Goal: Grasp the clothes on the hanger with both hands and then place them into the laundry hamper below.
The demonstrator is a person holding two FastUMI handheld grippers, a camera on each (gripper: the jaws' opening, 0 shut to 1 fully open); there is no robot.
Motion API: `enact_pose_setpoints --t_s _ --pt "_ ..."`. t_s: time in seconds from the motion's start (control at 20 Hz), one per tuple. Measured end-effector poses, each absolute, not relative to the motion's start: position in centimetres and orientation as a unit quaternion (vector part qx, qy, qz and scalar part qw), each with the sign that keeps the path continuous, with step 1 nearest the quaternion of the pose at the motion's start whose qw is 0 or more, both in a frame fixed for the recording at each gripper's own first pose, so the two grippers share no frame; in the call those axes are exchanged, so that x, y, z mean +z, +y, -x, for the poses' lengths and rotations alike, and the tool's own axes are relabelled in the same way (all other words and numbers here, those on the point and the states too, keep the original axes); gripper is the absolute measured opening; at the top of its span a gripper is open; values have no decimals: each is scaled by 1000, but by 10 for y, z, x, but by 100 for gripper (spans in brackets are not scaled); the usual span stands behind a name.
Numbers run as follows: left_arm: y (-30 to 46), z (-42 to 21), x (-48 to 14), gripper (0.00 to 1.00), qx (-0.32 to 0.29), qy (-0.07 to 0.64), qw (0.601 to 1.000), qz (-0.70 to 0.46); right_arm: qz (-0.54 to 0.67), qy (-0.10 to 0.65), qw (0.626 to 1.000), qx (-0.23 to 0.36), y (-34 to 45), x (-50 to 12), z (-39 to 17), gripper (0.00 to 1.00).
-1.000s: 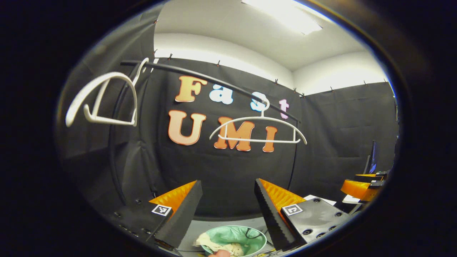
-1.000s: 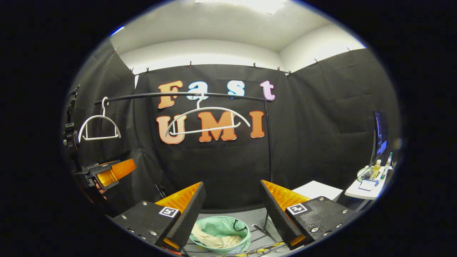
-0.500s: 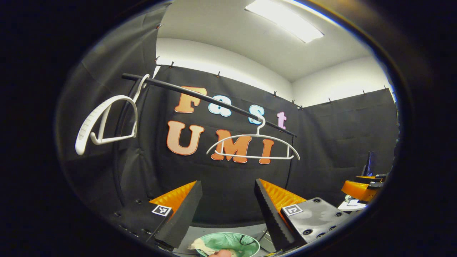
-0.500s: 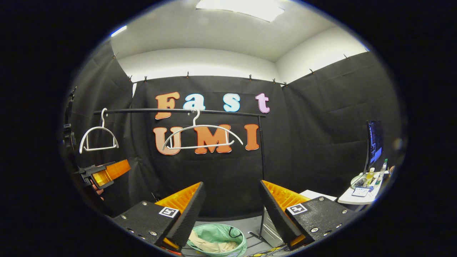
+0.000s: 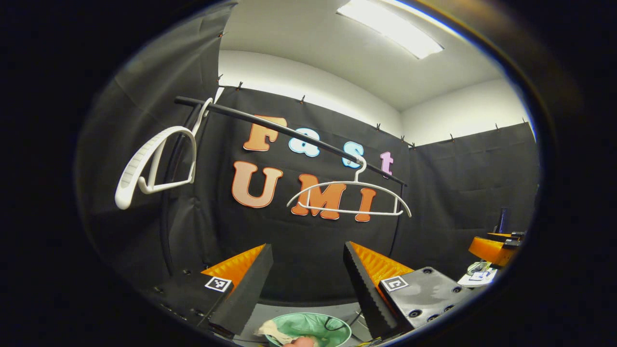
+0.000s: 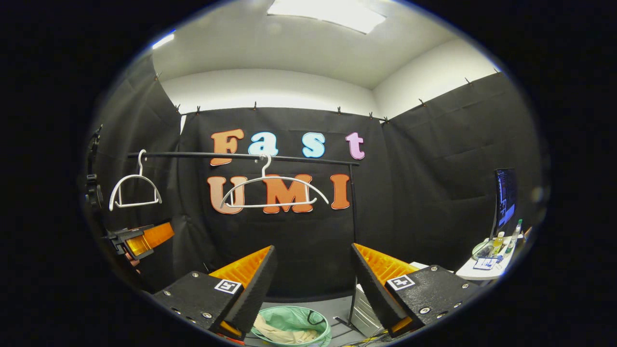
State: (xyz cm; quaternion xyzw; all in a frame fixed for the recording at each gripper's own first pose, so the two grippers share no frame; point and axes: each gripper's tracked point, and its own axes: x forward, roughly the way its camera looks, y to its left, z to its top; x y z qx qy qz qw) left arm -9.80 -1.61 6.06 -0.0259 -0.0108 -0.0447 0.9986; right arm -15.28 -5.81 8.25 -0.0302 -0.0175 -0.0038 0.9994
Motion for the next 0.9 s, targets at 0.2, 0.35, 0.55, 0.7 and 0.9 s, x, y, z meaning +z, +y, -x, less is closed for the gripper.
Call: enact_pose_setpoints --t_s 0.2,0.35,0.55,0.7,0.9 --pt "-19 95 63 96 -46 -14 999 22 29 -14 999 -8 -60 80 152 94" --pt "-22 96 61 97 -48 -14 999 20 28 -12 999 -11 -62 77 151 86" --pt "-25 98 63 96 -49 -16 999 12 29 -6 999 -13 -63 71 149 86" --pt "-29 98 62 96 -52 -18 998 5 26 0 1000 -12 -64 66 147 86" --pt "-31 97 63 96 -52 -20 998 0 24 3 1000 -13 -68 63 146 94"
